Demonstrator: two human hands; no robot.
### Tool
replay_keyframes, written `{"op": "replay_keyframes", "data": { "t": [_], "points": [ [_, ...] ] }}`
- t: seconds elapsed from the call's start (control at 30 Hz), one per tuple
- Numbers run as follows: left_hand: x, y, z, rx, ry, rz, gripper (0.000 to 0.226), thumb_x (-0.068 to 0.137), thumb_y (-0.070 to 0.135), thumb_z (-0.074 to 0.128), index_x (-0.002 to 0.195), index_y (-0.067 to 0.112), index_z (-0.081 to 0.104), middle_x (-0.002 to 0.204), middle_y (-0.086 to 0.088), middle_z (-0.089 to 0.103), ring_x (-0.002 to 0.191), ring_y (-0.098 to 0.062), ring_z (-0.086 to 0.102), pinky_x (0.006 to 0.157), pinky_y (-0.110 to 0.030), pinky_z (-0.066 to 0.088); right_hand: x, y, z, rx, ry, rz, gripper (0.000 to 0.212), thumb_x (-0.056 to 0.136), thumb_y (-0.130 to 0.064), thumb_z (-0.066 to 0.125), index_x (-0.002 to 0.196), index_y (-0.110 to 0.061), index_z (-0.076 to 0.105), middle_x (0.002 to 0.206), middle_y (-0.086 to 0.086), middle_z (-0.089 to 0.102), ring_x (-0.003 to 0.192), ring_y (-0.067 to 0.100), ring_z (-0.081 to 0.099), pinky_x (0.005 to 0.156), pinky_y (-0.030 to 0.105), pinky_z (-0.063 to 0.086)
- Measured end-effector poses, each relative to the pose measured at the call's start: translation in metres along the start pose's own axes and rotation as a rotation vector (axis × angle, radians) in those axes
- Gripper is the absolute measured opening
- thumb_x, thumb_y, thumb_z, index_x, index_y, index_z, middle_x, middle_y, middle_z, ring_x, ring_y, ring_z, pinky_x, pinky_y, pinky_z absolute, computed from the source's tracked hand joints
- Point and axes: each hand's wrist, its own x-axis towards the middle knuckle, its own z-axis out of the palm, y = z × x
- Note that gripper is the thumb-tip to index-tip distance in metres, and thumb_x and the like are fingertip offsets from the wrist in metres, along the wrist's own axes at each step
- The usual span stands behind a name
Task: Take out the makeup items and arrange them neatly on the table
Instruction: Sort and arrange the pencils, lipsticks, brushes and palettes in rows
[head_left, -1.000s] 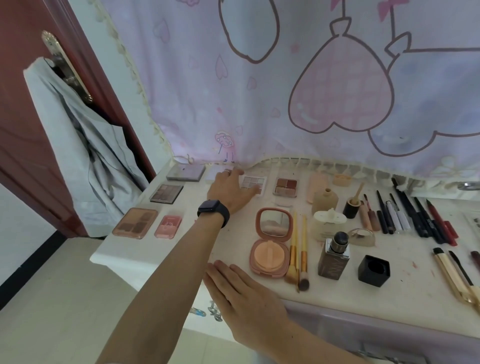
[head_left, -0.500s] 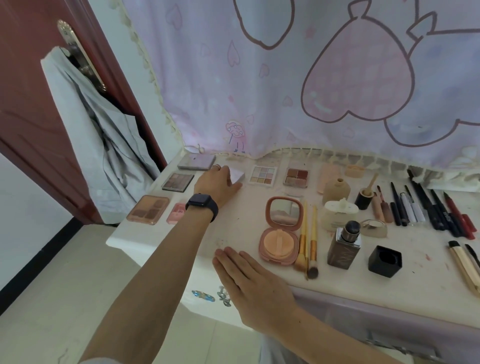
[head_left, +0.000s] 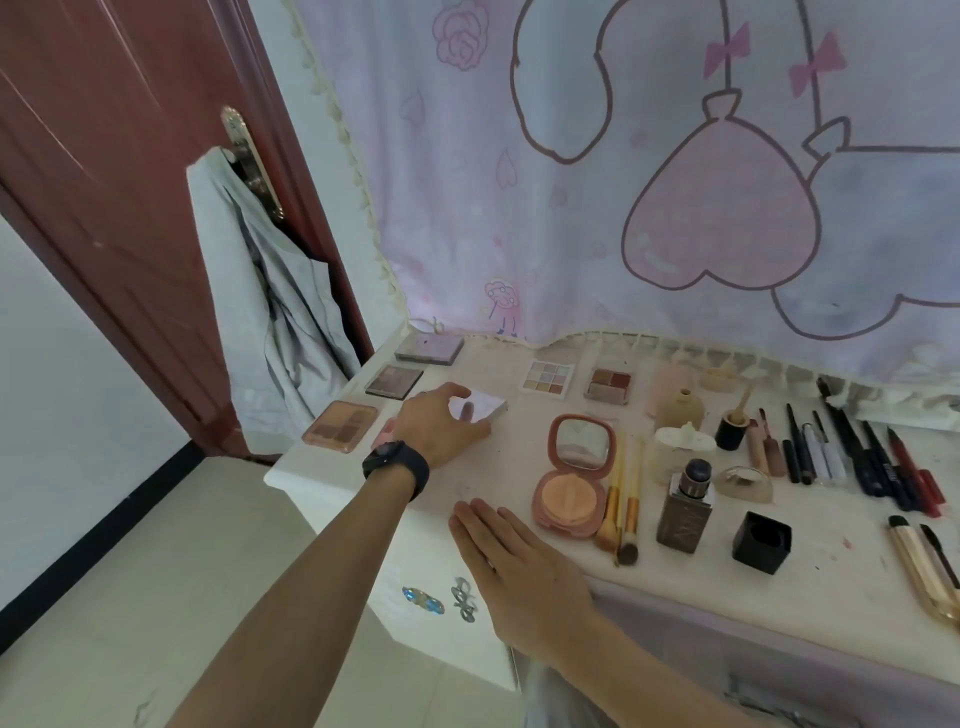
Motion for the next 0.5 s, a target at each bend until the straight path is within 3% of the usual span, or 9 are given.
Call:
{"op": "replay_keyframes", "data": {
  "t": [0.07, 0.1, 0.13, 0.17, 0.23, 0.27, 0.33, 0.4, 0.5],
  "points": [
    [-0.025, 0.005, -0.016, -0.268, 0.042, -0.093, 0.064, 0.068, 0.063, 0.076, 0.121, 0.03, 0.062, 0.108, 0.007, 0.067, 0.103, -0.013, 0.063, 0.09, -0.033, 0.052, 0.001, 0.001, -0.011, -0.025, -0.015, 0.018, 0.077, 0.08, -0.028, 0.073, 0.149, -0.005, 0.047, 0.155, 0.013, 0.046, 0.142, 0.028, 0.045, 0.118, 0.039, 0.028],
    [-0.037, 0.009, -0.023, -0.393, 0.044, -0.118, 0.064, 0.065, 0.063, 0.077, 0.118, 0.031, 0.061, 0.109, 0.008, 0.068, 0.102, -0.012, 0.064, 0.091, -0.033, 0.053, 0.0, 0.002, -0.014, -0.038, -0.004, -0.001, 0.073, 0.088, -0.025, 0.065, 0.154, -0.006, 0.039, 0.161, 0.012, 0.036, 0.149, 0.028, 0.035, 0.122, 0.039, 0.016],
    [-0.051, 0.012, -0.03, -0.501, 0.037, -0.129, 0.06, 0.065, 0.058, 0.079, 0.116, 0.032, 0.061, 0.109, 0.007, 0.069, 0.101, -0.011, 0.065, 0.091, -0.032, 0.052, -0.002, 0.001, -0.018, -0.009, -0.004, -0.034, 0.069, 0.095, -0.022, 0.057, 0.157, -0.007, 0.03, 0.165, 0.011, 0.026, 0.153, 0.026, 0.024, 0.122, 0.038, 0.004],
    [-0.063, 0.015, -0.036, -0.595, 0.026, -0.126, 0.056, 0.067, 0.052, 0.082, 0.115, 0.031, 0.062, 0.108, 0.005, 0.071, 0.099, -0.012, 0.067, 0.09, -0.031, 0.053, -0.005, -0.001, -0.023, 0.05, 0.011, -0.043, 0.064, 0.098, -0.02, 0.055, 0.157, -0.009, 0.031, 0.166, 0.008, 0.025, 0.154, 0.023, 0.021, 0.122, 0.035, 0.003],
    [-0.088, 0.023, -0.047, -0.739, 0.015, -0.096, 0.052, 0.068, 0.041, 0.083, 0.115, 0.029, 0.063, 0.107, -0.002, 0.073, 0.094, -0.014, 0.07, 0.086, -0.029, 0.055, -0.018, -0.009, -0.039, 0.249, 0.152, 0.028, 0.048, 0.099, -0.023, 0.057, 0.147, -0.017, 0.051, 0.155, -0.002, 0.047, 0.145, 0.013, 0.04, 0.122, 0.03, 0.027],
    [-0.097, 0.027, -0.05, -0.782, 0.009, -0.077, 0.053, 0.066, 0.038, 0.083, 0.115, 0.029, 0.064, 0.107, -0.003, 0.074, 0.094, -0.015, 0.071, 0.085, -0.028, 0.055, -0.026, -0.013, -0.05, 0.43, 0.234, 0.148, 0.039, 0.1, -0.025, 0.056, 0.139, -0.023, 0.059, 0.144, -0.01, 0.056, 0.135, 0.004, 0.047, 0.116, 0.024, 0.038],
    [-0.116, 0.037, -0.055, -0.81, -0.007, -0.026, 0.053, 0.067, 0.031, 0.084, 0.116, 0.03, 0.064, 0.109, -0.004, 0.073, 0.095, -0.014, 0.071, 0.083, -0.025, 0.054, -0.046, -0.016, -0.075, 0.81, 0.386, 0.403, 0.026, 0.102, -0.034, 0.053, 0.125, -0.033, 0.066, 0.125, -0.025, 0.065, 0.118, -0.008, 0.055, 0.1, 0.012, 0.044],
    [-0.137, 0.051, -0.054, -0.802, -0.047, 0.033, 0.053, 0.072, 0.021, 0.087, 0.117, 0.032, 0.063, 0.11, -0.004, 0.072, 0.099, -0.012, 0.069, 0.085, -0.023, 0.053, -0.07, -0.012, -0.102, 1.158, 0.429, 0.579, 0.021, 0.101, -0.042, 0.055, 0.115, -0.033, 0.069, 0.11, -0.021, 0.072, 0.105, 0.0, 0.066, 0.091, 0.018, 0.052],
    [-0.163, 0.079, -0.045, -0.758, -0.107, 0.171, 0.062, 0.068, 0.021, 0.089, 0.121, 0.03, 0.06, 0.105, -0.002, 0.069, 0.1, -0.015, 0.065, 0.09, -0.03, 0.054, -0.105, 0.008, -0.133, 1.516, 0.498, 0.673, 0.037, 0.093, -0.047, 0.055, 0.112, -0.02, 0.072, 0.105, 0.0, 0.077, 0.093, 0.023, 0.074, 0.076, 0.032, 0.06]
  ]
}}
